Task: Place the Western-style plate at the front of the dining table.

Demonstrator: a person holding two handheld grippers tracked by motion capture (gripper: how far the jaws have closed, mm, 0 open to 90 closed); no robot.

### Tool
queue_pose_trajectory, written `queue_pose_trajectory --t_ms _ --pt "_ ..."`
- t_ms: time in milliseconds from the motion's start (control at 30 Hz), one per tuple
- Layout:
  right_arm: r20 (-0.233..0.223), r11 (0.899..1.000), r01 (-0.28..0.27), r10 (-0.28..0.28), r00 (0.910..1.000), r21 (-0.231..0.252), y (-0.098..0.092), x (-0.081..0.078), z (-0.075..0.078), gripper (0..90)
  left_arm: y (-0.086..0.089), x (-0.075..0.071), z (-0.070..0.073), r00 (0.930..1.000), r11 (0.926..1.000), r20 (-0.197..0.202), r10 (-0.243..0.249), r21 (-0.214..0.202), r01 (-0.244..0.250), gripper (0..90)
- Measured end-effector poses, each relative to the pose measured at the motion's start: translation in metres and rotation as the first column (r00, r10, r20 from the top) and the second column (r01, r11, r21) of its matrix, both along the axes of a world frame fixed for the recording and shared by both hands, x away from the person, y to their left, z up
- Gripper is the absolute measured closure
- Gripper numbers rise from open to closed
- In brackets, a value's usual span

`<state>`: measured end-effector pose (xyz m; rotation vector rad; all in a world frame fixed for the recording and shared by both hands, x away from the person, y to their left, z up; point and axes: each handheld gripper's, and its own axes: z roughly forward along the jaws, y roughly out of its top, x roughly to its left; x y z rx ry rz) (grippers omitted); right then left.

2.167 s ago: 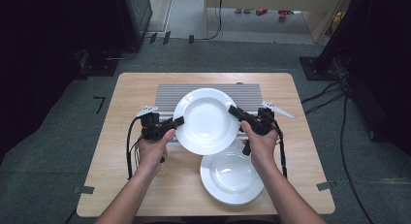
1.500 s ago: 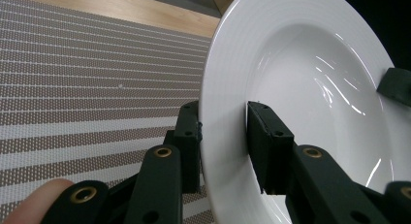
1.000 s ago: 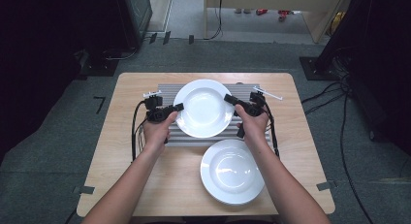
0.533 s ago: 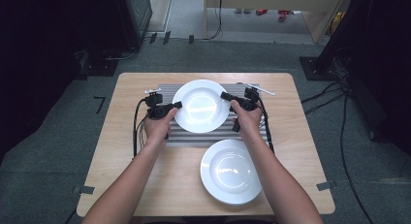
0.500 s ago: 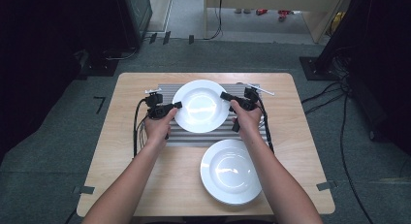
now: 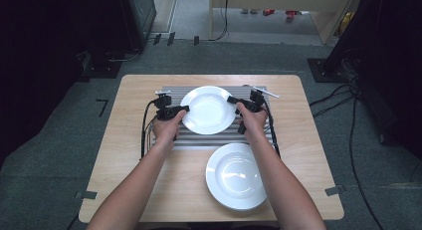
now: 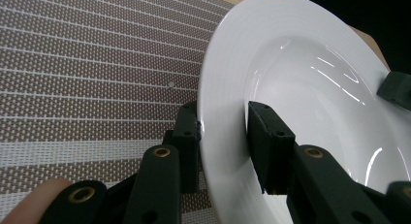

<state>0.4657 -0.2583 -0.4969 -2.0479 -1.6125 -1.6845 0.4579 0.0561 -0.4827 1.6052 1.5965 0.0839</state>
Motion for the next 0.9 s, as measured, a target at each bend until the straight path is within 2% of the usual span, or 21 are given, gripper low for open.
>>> queue_pose_trajectory --t_ms 267,600,900 --pt "-0.028 1.0 0.015 -0.016 0.9995 -0.012 -0.006 0.003 -0.007 78.3 -0.007 0.007 -0.008 0.9995 0.9999 -0.031 -0.012 0.002 0.012 67.6" --pt "-0.045 1.0 0.026 -0.026 0.9986 0.003 -0.014 0.006 -0.014 78.2 -0.015 0.012 -0.01 0.9991 0.9998 -0.039 -0.017 0.009 0.017 67.9" --pt "-0.05 0.999 0.04 -0.041 0.9979 -0.009 -0.021 0.006 -0.019 77.6 -0.022 0.013 -0.013 0.9989 0.9996 -0.041 -0.022 0.015 0.023 67.9"
